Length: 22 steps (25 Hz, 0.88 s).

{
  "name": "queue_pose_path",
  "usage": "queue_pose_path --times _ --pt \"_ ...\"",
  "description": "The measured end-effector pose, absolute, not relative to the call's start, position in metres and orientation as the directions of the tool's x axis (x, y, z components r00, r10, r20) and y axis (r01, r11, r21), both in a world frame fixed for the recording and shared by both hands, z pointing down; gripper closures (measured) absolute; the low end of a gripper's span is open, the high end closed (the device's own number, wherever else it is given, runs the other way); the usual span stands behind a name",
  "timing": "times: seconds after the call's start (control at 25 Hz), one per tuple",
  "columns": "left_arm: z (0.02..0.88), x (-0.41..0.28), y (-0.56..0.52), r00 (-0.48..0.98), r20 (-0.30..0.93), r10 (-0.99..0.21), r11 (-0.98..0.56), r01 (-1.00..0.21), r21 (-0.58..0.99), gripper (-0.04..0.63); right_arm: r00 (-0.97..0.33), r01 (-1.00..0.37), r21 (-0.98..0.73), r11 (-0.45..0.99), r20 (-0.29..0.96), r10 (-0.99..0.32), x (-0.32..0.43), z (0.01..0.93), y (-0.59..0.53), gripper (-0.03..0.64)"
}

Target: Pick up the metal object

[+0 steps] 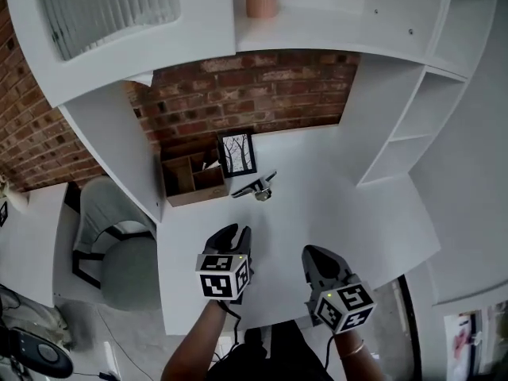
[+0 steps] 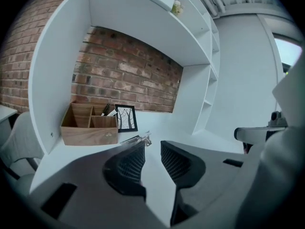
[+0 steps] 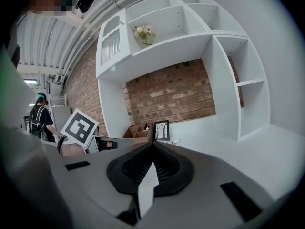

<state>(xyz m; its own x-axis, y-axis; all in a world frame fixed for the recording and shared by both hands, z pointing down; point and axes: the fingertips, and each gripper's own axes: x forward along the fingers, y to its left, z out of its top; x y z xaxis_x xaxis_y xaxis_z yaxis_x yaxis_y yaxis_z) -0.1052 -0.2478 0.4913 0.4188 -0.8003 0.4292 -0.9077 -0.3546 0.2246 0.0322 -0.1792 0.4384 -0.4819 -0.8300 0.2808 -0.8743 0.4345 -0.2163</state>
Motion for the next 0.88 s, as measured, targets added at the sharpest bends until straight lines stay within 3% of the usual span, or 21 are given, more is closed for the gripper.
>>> queue_pose_path --times 0.44,0.88 --pt "0.528 -0.075 -0.33 0.309 0.531 -0.789 -0.296 -0.949 0.112 0.492 -0.582 -0.813 -0.247 0.528 0.323 -0.746 0.051 0.464 -0.261 0.612" --pt "0.569 -0.057 -0.385 0.186 0.613 -0.768 -0.351 -0.923 -0.16 0.474 -0.656 -0.755 -0.304 0.581 0.351 -0.668 0.056 0.494 -0.308 0.612"
